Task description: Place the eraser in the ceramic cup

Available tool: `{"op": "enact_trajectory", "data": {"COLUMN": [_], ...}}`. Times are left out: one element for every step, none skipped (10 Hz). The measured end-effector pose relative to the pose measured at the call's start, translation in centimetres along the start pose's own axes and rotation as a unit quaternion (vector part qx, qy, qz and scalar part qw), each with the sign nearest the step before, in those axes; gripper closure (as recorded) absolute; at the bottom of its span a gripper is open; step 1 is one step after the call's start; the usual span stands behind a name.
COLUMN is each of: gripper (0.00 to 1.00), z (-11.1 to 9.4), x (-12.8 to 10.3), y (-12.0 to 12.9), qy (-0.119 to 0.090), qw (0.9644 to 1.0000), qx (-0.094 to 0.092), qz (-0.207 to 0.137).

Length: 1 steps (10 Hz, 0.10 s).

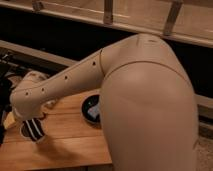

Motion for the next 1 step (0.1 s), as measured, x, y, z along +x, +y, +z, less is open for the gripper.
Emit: {"op": "enact_trajectory", "data": {"gripper": [0.25], "z": [-0.91], "x": [-0.37], "y": [0.54], "qy": [-0.022], "qw": [0.9998], "qx": [0.001], "qz": [0.0]}}
